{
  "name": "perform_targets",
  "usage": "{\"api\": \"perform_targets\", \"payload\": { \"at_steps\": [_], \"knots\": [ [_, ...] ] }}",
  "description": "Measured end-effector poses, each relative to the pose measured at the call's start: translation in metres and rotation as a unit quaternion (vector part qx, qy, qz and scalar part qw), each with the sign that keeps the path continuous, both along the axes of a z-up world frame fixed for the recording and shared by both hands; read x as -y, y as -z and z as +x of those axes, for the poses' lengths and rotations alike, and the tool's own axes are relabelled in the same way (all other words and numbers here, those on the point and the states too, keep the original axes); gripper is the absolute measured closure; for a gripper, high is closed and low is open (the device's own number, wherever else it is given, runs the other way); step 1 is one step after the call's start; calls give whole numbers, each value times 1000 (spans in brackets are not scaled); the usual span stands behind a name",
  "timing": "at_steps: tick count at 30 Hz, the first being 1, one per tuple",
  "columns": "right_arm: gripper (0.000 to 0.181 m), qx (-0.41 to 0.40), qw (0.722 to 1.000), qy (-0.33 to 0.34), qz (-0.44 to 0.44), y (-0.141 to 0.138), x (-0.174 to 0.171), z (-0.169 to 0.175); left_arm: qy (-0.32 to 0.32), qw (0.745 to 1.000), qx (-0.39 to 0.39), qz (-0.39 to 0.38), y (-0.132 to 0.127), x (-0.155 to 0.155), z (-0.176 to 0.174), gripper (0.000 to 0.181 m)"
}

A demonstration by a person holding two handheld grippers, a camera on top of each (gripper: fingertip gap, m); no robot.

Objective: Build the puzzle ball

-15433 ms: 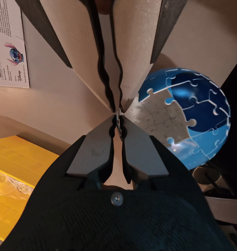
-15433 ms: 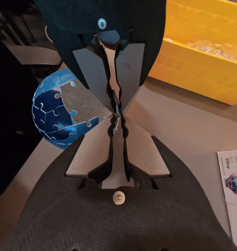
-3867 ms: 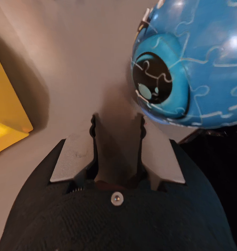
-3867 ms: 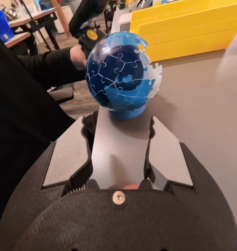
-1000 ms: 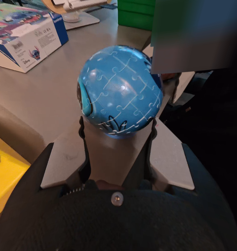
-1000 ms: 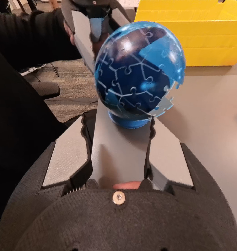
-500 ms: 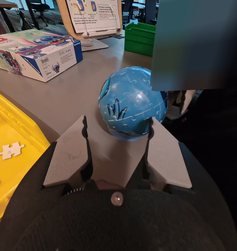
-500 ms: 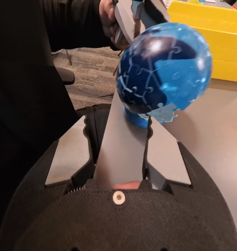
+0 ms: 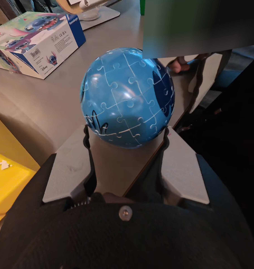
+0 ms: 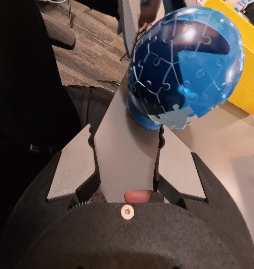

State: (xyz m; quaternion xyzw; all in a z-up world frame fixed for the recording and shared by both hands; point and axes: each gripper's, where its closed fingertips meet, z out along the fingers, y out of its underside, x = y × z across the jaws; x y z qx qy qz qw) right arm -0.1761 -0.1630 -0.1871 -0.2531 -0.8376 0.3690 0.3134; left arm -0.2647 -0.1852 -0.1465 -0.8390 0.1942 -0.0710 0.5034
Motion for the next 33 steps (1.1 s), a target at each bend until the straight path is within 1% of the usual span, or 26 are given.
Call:
{"api": "perform_targets", "payload": {
  "at_steps": [2, 4, 8, 11, 13, 16, 21, 24, 25, 28, 32, 33],
  "knots": [
    [95, 2, 1000, -7, 4, 1, 6, 1, 2, 1000, 9, 2, -1, -2, -2, 79],
    [90, -3, 1000, -12, 16, 3, 11, 1, 0, 1000, 19, 5, 0, -3, -7, 78],
    [88, -14, 999, -23, 43, 6, 19, -1, -9, 997, 69, 21, -4, -4, -24, 79],
    [88, -18, 998, -37, 45, 6, 28, -3, -41, 993, 103, 42, -7, -4, -44, 82],
    [87, -15, 998, -45, 46, 7, 31, -5, -69, 989, 122, 56, -10, -5, -58, 91],
    [82, -10, 998, -50, 43, 7, 27, -6, -102, 983, 137, 69, -12, -6, -73, 92],
    [76, -4, 999, -23, 34, 4, -11, -7, -94, 981, 150, 77, -19, -1, -64, 93],
    [82, 0, 998, -41, 57, 2, -12, -1, -82, 986, 125, 73, -17, -1, -52, 92],
    [80, 1, 997, -44, 71, 3, -12, 0, -79, 988, 113, 72, -15, -2, -48, 92],
    [66, 3, 993, -65, 102, 7, -8, 4, -55, 991, 101, 66, -14, -6, -33, 89],
    [37, 31, 986, -69, 151, 19, -12, 9, -14, 992, 111, 59, -10, -7, -14, 89],
    [28, 40, 985, -71, 155, 21, -11, 11, -7, 992, 114, 54, -7, -6, -10, 86]
  ]
}}
